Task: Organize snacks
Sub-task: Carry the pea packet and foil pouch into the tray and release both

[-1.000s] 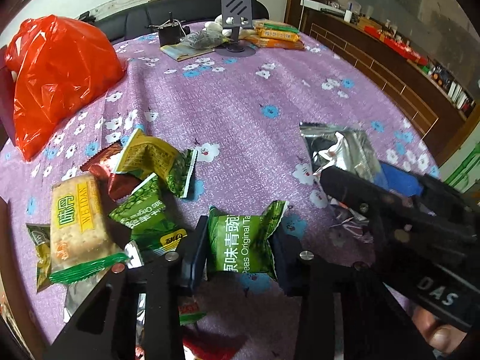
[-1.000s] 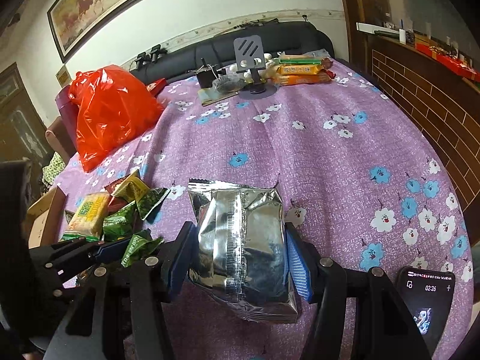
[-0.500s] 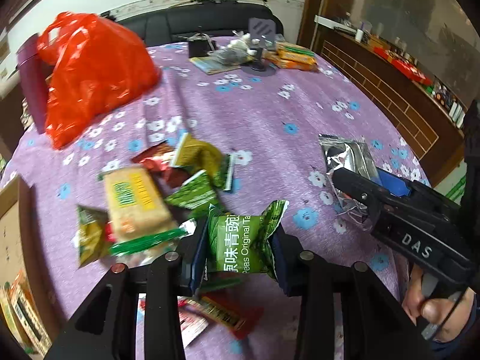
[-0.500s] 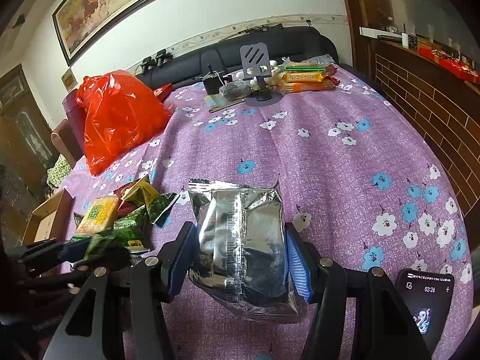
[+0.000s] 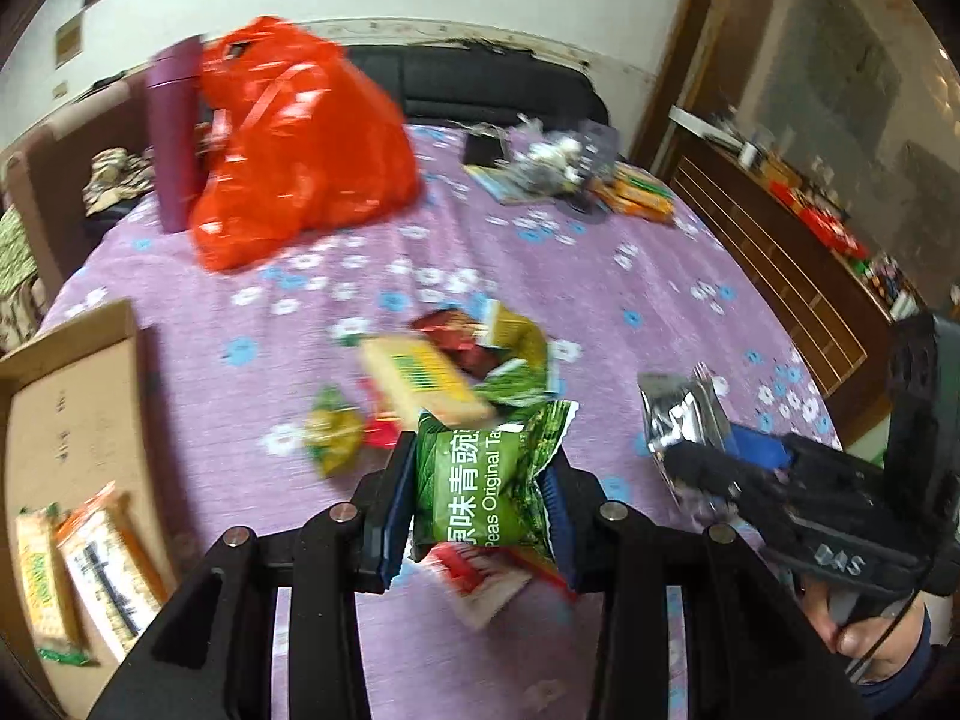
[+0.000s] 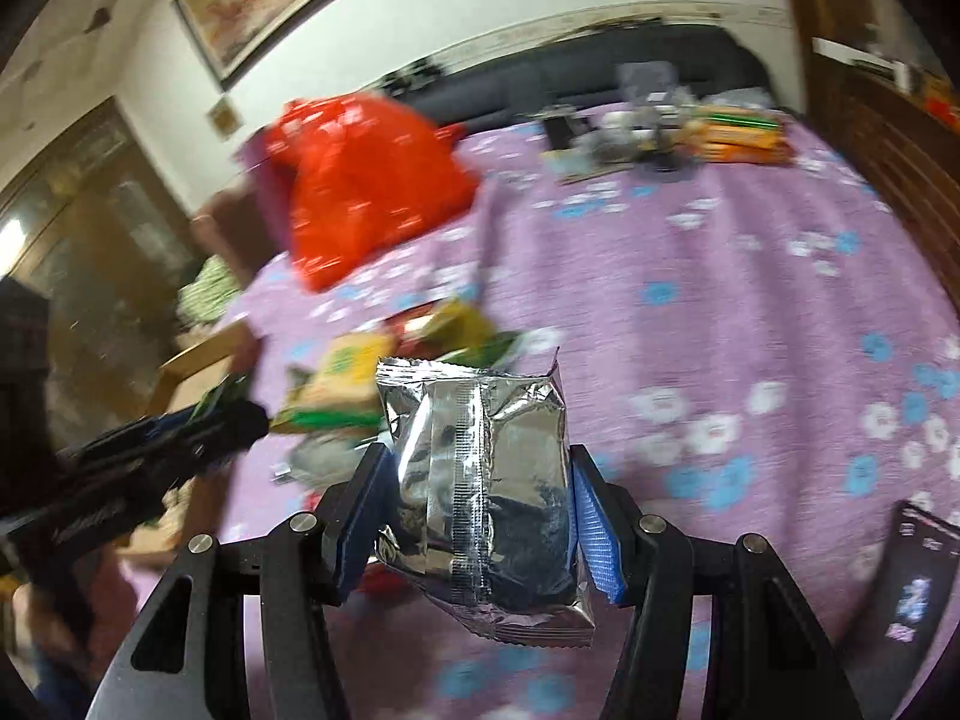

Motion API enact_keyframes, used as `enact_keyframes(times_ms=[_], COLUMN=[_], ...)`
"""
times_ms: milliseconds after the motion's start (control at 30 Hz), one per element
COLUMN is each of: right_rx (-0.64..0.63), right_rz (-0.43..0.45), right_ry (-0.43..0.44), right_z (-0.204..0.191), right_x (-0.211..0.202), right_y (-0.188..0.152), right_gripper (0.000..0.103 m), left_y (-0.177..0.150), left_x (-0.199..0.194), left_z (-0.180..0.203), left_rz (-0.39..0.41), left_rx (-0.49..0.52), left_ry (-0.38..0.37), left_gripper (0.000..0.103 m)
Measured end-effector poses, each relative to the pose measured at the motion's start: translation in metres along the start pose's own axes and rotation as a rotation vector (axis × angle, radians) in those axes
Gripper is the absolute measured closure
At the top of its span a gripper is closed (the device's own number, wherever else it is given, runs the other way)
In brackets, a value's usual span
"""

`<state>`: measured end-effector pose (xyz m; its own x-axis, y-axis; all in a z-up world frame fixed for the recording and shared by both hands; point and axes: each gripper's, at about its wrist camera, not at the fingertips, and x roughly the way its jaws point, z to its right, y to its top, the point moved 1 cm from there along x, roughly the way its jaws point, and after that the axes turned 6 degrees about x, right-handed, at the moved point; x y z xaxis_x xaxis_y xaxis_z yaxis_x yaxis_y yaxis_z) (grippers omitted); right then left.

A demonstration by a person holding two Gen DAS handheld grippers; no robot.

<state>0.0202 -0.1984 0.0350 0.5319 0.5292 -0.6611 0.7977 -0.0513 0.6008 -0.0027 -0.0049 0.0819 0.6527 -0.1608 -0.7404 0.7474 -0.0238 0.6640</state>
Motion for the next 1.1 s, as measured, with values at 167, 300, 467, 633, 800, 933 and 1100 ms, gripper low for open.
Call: enact_keyframes(times_ms=[167, 300, 467, 633, 800, 933, 1100], right_rx=[-0.042, -0.11, -0.208, -0.289, -0.35, -0.371, -0.375], right_rz=[-0.093, -0.16, -0.244, -0.299, -0.343, -0.333, -0.34], right_ry=[0.116, 0.177, 0.252, 0.297, 0.289, 0.268, 0.25], right_z=[-0.044, -0.088, -0.155, -0.214, -0.25, -0.264, -0.265], right_x=[0.018, 0.033, 0.061, 0.091, 0.123, 0.144, 0.157], right_y=[-0.007, -0.013, -0.023, -0.034, -0.049, -0.051, -0.052], right_gripper=[0.04, 0.04, 0.04, 0.039, 0.039, 0.039, 0.039], left_y=[-0.014, -0.029, -0.053, -0.078, -0.097, -0.103, -0.099], left_x=[-0.026, -0.044, -0.061, -0.068, -0.068, -0.068, -0.065], left_z=[-0.055, -0.101, -0.163, -0.21, -0.235, -0.242, -0.242], left_rz=[0.029, 0.037, 0.02, -0.016, -0.041, -0.041, -0.035], left_rx=[-0.08, -0.148, -0.25, -0.33, -0.371, -0.374, -0.371], left_ry=[0.078, 0.156, 0.26, 0.341, 0.367, 0.372, 0.371], left_gripper=[0.065, 0.065, 0.065, 0.065, 0.065, 0.064, 0.06])
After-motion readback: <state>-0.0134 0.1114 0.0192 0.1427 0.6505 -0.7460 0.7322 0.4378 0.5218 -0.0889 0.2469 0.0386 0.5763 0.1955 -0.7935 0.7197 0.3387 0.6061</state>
